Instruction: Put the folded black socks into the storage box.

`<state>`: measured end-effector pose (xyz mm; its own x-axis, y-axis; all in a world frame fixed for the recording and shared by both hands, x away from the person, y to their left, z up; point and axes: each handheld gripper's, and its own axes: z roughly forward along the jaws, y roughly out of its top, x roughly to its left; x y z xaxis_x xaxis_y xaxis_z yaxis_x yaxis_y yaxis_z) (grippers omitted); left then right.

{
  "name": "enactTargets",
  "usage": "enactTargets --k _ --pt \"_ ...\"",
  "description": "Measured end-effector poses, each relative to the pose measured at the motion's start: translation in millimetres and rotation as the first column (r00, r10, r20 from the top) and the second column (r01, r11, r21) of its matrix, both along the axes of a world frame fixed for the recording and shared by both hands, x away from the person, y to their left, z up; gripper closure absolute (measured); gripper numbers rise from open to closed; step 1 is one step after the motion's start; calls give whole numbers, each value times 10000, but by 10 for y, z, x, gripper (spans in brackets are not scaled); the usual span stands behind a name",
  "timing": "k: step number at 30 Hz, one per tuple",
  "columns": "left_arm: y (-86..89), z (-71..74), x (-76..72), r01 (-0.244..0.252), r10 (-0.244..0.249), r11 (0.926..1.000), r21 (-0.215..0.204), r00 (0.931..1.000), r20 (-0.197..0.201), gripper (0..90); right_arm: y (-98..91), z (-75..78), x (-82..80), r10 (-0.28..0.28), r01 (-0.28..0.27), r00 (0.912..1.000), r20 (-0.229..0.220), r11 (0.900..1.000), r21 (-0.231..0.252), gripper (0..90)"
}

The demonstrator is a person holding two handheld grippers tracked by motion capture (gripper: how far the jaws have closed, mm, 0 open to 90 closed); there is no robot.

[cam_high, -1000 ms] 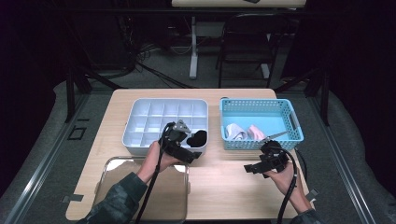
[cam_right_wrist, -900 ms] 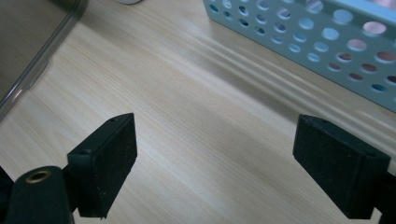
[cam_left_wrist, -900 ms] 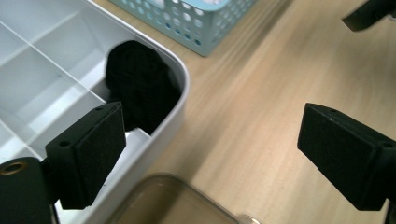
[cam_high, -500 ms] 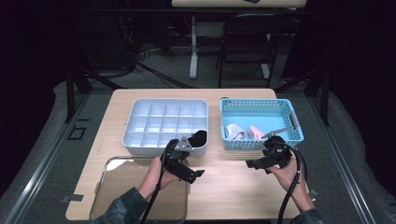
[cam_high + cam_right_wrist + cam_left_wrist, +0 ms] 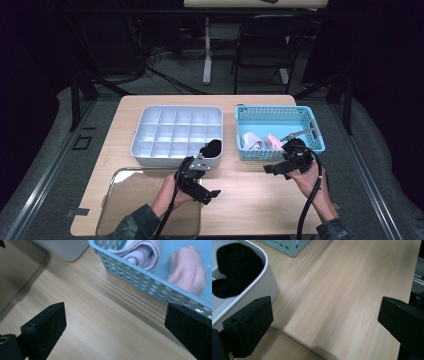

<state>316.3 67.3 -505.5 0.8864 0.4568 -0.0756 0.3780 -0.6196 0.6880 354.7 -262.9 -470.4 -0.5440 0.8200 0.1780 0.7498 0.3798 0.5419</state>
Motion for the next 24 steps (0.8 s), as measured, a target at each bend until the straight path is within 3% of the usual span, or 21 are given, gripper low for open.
enactTargets --k 8,24 --pt "-23 -75 -31 221 -220 9996 159 9998 -36 1 29 95 132 60 -59 9999 84 10000 -71 0" --pt "-36 -105 -55 310 -309 9995 17 9993 -193 1 87 276 480 76 -73 9999 97 9995 -306 0"
